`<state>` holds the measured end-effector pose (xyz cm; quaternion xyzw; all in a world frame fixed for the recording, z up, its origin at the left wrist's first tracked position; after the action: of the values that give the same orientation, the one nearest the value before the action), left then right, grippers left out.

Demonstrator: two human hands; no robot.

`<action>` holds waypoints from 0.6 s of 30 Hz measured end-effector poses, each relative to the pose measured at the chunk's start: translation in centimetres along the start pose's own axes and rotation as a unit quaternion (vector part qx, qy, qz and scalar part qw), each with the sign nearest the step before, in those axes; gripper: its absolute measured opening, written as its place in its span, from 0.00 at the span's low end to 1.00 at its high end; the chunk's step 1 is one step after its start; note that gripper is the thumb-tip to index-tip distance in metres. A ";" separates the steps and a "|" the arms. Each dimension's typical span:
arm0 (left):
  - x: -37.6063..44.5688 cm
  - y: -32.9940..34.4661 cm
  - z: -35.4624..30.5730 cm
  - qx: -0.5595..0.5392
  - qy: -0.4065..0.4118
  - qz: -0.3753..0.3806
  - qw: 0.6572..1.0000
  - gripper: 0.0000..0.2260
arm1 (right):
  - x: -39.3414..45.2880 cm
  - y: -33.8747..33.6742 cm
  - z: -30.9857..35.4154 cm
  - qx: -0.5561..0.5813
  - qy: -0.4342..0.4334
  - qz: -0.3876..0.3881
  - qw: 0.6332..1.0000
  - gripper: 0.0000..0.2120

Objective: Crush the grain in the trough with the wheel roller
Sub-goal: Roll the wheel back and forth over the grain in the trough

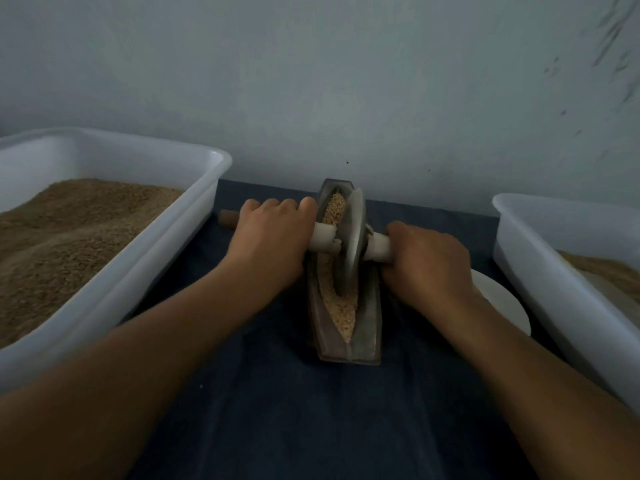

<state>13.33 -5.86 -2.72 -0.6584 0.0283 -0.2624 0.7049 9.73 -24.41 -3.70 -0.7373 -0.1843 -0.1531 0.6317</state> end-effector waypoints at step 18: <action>4.7 1.5 1.4 -0.015 -0.025 0.023 0.999 0.15 | 5.8 2.6 -1.0 0.021 0.024 0.064 0.997 0.10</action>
<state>18.37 -6.52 -2.50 -0.6743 0.0301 -0.2293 0.7013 16.09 -25.34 -3.13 -0.7303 -0.1250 -0.1260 0.6597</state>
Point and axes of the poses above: each hand's wrist, its own x-axis towards the middle knuckle, its own y-axis out of the palm, z = x × y, the point moved 6 cm from there along x, towards the middle knuckle, and after that the axes turned 5 degrees about z, right-handed, at the moved point
